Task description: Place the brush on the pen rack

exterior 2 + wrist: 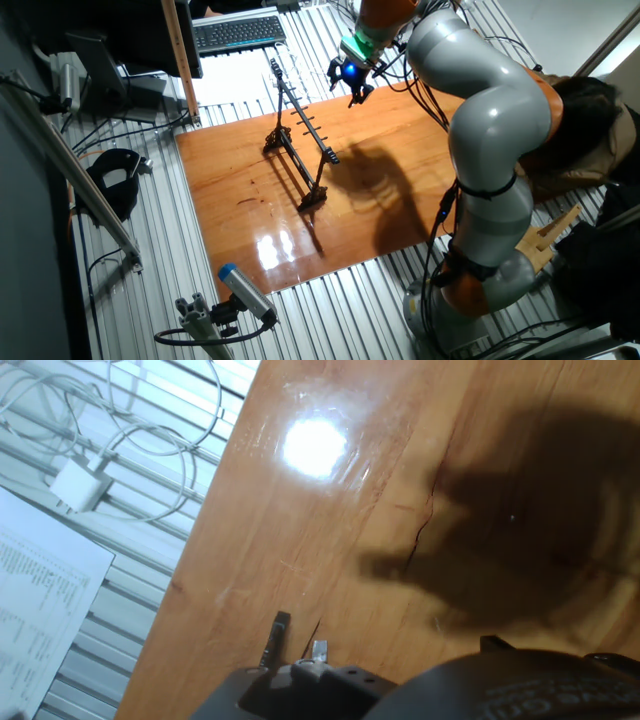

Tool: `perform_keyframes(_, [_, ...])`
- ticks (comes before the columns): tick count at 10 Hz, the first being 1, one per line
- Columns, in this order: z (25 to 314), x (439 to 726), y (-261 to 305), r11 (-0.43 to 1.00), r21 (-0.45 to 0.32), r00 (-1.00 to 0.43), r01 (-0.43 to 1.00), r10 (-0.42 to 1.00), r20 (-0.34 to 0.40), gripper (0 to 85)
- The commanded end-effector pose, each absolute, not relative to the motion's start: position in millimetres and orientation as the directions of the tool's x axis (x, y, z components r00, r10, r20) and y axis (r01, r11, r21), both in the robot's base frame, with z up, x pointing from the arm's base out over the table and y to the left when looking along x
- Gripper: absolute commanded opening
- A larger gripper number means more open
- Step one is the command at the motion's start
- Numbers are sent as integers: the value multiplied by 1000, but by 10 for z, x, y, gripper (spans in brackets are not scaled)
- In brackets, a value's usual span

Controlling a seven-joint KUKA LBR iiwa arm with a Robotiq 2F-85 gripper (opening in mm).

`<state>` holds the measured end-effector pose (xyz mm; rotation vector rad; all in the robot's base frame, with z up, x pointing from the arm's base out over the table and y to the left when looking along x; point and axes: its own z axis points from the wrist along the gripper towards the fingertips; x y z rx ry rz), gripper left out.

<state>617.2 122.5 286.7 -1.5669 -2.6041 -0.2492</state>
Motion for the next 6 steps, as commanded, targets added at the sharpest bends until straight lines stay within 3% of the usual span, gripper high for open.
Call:
perform_keyframes(1, [2865,6170,1229,459,92,-468,884,869,162,680])
perform_keyframes(6, [2850,6160,1250,455,98,-465,885,870,160,680])
